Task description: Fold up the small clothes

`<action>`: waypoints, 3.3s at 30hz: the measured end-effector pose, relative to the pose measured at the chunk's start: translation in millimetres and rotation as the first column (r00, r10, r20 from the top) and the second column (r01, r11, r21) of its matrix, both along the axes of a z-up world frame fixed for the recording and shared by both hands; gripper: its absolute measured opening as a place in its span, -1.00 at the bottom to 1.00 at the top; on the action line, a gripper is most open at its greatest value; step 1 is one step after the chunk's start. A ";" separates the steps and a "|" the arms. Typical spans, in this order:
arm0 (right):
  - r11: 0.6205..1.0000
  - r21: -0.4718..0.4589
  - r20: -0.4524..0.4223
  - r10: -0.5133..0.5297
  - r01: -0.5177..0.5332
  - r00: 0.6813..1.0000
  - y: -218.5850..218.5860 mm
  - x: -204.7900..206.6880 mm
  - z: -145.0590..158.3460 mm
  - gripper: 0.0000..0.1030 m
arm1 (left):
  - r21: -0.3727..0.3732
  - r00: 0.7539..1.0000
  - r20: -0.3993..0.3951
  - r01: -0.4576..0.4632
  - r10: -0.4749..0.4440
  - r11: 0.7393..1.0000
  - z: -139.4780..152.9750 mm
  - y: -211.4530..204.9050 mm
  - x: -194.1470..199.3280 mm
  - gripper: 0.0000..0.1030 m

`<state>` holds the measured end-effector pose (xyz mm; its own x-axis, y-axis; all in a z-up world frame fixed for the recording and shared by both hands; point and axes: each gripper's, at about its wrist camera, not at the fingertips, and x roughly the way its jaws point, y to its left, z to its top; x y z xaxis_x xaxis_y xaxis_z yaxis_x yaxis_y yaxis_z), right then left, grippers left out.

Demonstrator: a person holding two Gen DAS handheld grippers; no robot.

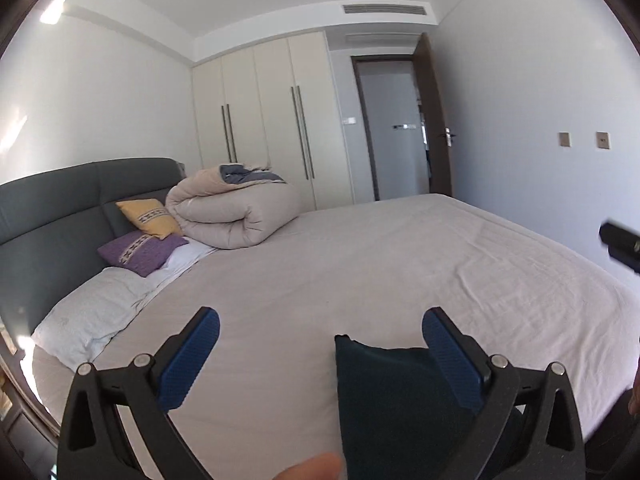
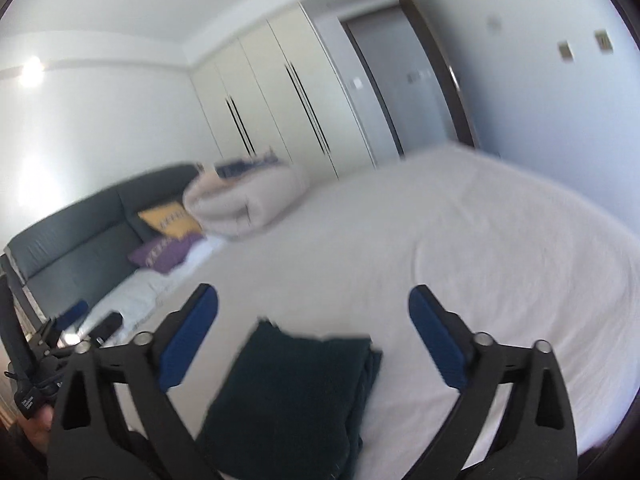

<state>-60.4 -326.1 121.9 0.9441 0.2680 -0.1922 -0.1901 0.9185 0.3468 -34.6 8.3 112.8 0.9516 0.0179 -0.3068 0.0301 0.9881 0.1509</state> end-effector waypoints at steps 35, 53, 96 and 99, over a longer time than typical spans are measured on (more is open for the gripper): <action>0.967 -0.253 -0.555 -0.124 -0.025 0.822 92.9 43.1 -104.7 1.00 | -0.066 0.876 -0.477 -0.114 0.069 0.991 -108.2 30.6 32.1 1.00; 0.960 -0.276 -0.572 -0.127 -0.044 0.811 101.4 49.6 -109.0 1.00 | -0.079 0.869 -0.490 -0.124 0.070 0.989 -112.0 35.5 33.5 1.00; 0.957 -0.285 -0.595 -0.137 -0.048 0.792 104.6 51.5 -118.4 1.00 | -0.087 0.861 -0.503 -0.128 0.067 0.988 -119.6 37.6 33.9 1.00; 0.958 -0.284 -0.595 -0.137 -0.047 0.792 105.5 50.3 -118.7 1.00 | -0.087 0.861 -0.504 -0.128 0.067 0.988 -119.6 37.8 34.1 1.00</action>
